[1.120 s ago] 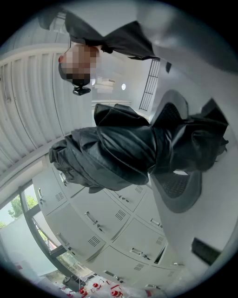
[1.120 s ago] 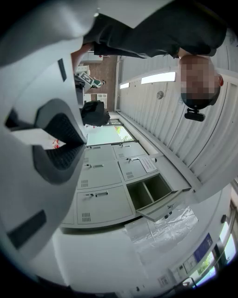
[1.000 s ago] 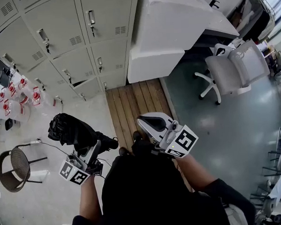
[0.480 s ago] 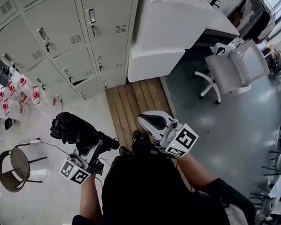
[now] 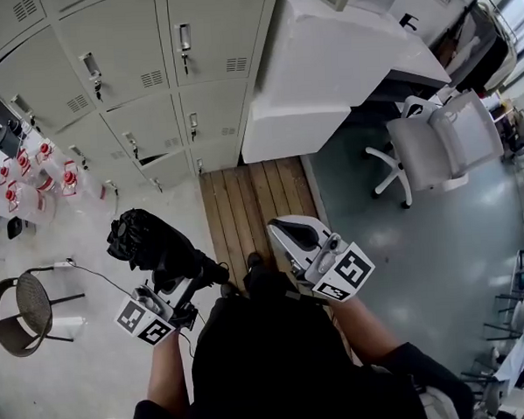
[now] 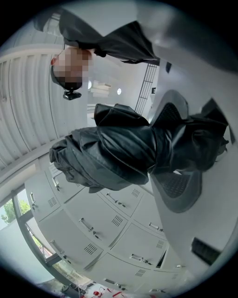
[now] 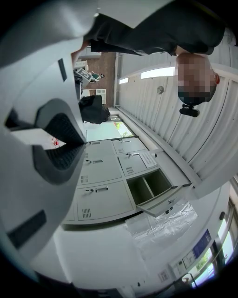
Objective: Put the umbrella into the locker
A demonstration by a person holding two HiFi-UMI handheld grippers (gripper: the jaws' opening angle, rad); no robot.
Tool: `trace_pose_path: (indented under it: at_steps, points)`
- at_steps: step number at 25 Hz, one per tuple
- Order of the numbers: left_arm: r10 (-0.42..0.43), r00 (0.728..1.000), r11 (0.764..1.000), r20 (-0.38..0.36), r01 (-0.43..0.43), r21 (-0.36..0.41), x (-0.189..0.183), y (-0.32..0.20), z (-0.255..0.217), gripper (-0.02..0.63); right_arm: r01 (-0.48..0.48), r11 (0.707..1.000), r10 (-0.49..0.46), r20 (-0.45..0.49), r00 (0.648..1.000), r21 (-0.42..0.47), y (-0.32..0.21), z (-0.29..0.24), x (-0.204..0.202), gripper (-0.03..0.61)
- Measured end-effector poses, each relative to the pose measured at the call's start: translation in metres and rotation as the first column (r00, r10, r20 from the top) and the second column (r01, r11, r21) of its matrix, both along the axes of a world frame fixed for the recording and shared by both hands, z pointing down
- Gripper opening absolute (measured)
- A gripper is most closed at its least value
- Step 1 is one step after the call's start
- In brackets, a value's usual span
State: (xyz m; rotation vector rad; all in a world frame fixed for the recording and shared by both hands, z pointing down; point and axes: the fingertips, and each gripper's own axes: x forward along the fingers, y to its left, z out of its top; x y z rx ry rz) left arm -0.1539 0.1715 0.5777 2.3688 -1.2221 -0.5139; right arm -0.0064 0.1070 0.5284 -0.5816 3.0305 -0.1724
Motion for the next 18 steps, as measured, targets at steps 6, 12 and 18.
trace_pose_path:
  at_steps: [6, 12, 18]
  points:
    - [0.022, 1.000, 1.000, 0.021, -0.022, 0.005, 0.006, -0.027, 0.001, 0.284, -0.009, 1.000, 0.009, 0.000, 1.000, -0.015, -0.021, 0.001, 0.007, 0.012]
    - [0.011, 1.000, 1.000, 0.026, -0.012, 0.006, 0.004, -0.070, -0.005, 0.284, -0.002, 1.000, 0.002, 0.027, 1.000, -0.020, -0.071, 0.001, 0.001, 0.012]
    - [-0.006, 0.998, 1.000, 0.061, 0.007, -0.004, -0.001, -0.132, -0.016, 0.284, 0.047, 0.998, -0.049, 0.050, 0.998, 0.035, -0.131, -0.013, -0.011, 0.012]
